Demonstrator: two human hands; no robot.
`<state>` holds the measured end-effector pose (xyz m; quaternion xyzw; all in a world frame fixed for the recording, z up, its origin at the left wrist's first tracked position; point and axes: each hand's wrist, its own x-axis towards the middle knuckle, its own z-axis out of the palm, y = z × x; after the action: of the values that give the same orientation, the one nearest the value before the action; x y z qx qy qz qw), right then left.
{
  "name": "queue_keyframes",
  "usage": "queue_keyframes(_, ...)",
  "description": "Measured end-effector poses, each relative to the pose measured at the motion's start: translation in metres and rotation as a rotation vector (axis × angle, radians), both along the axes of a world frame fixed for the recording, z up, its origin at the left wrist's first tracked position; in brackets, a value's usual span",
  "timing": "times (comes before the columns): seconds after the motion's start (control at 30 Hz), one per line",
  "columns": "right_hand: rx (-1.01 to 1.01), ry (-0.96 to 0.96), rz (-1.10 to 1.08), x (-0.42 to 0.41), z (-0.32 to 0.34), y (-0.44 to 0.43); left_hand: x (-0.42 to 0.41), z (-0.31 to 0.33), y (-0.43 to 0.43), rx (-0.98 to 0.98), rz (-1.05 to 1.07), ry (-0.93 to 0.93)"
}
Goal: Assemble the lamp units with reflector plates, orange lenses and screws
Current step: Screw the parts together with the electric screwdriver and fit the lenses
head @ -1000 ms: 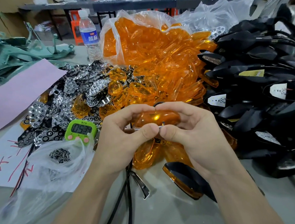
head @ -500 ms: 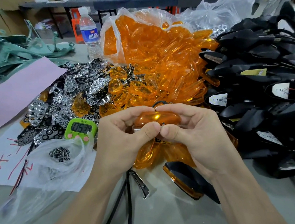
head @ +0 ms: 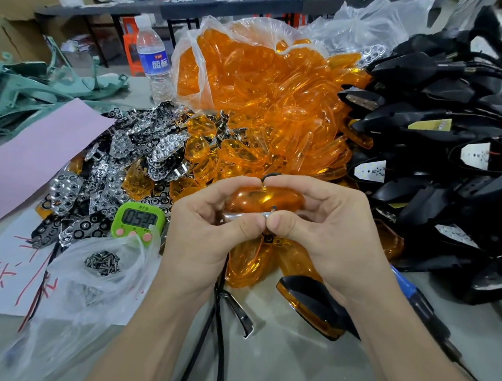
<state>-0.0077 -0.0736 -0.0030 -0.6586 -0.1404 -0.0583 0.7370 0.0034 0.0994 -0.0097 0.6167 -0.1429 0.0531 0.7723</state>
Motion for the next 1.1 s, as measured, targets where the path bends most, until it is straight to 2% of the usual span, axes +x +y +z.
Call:
queue_keyframes(0.2,0.015,0.034,-0.022,0.000,-0.003,0.004,0.002,-0.002,0.000,0.003,0.015,0.023)
queue_keyframes(0.33,0.084,0.134,-0.040,0.003,-0.002,0.003,0.004,-0.004,-0.001,0.143,0.060,0.030)
queue_keyframes(0.4,0.147,0.191,-0.052,0.004,0.000,0.000,0.003,-0.005,-0.004,0.295,0.204,-0.084)
queue_keyframes(0.5,0.208,0.244,-0.085,0.003,0.001,-0.001,0.001,-0.007,-0.006,0.566,0.469,-0.401)
queue_keyframes(0.6,0.142,0.270,-0.094,0.002,-0.001,0.001,-0.003,-0.010,-0.006,0.602,0.507,-0.524)
queue_keyframes(0.9,-0.030,0.265,-0.115,0.002,-0.004,0.004,-0.002,-0.014,-0.004,0.769,0.498,-0.681)
queue_keyframes(0.97,-0.015,0.289,-0.114,0.003,-0.004,0.002,-0.002,-0.014,-0.004,0.769,0.483,-0.667)
queue_keyframes(1.1,-0.002,0.268,-0.085,0.002,-0.002,-0.001,-0.003,-0.008,-0.004,0.670,0.434,-0.477)
